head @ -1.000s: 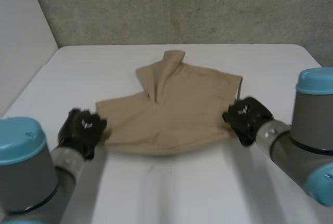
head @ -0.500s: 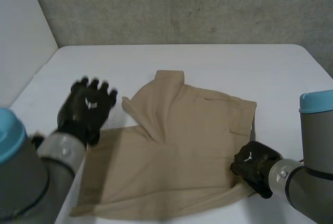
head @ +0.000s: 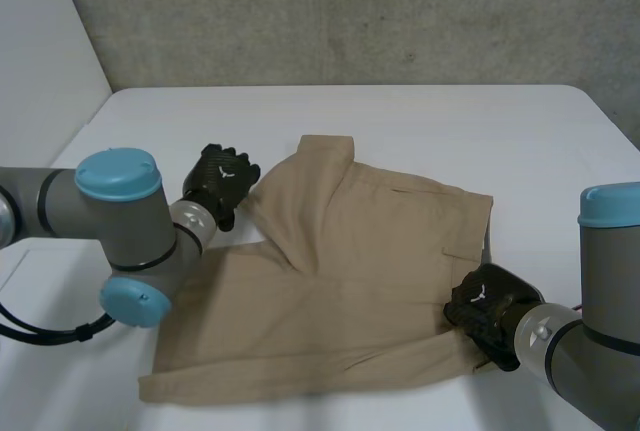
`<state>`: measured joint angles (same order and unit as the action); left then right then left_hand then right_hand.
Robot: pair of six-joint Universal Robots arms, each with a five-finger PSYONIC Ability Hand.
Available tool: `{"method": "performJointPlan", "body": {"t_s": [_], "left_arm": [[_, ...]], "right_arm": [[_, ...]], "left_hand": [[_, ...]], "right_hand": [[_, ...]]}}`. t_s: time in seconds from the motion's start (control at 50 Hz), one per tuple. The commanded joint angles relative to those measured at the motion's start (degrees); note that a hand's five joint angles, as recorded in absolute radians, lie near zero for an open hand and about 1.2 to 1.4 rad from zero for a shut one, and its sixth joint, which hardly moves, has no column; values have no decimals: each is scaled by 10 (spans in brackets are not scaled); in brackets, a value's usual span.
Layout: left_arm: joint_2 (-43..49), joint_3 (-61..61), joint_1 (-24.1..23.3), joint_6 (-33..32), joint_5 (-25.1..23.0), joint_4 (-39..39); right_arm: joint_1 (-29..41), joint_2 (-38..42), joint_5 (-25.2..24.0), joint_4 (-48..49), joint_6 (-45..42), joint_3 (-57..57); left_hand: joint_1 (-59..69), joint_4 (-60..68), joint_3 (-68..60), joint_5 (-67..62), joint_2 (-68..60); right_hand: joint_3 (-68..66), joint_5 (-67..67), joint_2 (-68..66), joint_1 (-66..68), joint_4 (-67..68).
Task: Fold the shorts.
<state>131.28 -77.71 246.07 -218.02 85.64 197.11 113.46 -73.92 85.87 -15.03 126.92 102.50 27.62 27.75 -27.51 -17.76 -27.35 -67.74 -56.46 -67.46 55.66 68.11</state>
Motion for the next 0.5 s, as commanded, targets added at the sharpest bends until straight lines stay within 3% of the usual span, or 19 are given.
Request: {"method": "performJointPlan", "body": {"t_s": [0.02,0.12,0.16,0.3,0.4,0.5], "left_arm": [[42,32,2,1,-35,2],[55,40,2,1,-36,2],[54,40,2,1,-34,2],[50,39,3,1,4,2],[45,34,2,-4,97,0],[29,12,-2,-7,147,-1]], "right_arm": [[0,0,0,11,0,8],[0,-1,0,18,0,13],[0,-1,0,18,0,15],[0,-1,0,18,0,15],[2,-1,0,18,0,16],[7,-2,0,20,6,16]], "left_hand": [[196,194,-197,-194,-198],[366,364,-367,-364,-368],[523,521,-524,-521,-525],[524,523,-525,-522,-526],[524,523,-525,-522,-526],[524,523,-525,-522,-526]], "right_hand": [[-123,-135,-125,243,119],[-123,-135,-125,243,119],[-123,-135,-125,243,119],[-123,-135,-125,243,119],[-123,-135,-125,243,119],[-123,-135,-125,243,119]]}}
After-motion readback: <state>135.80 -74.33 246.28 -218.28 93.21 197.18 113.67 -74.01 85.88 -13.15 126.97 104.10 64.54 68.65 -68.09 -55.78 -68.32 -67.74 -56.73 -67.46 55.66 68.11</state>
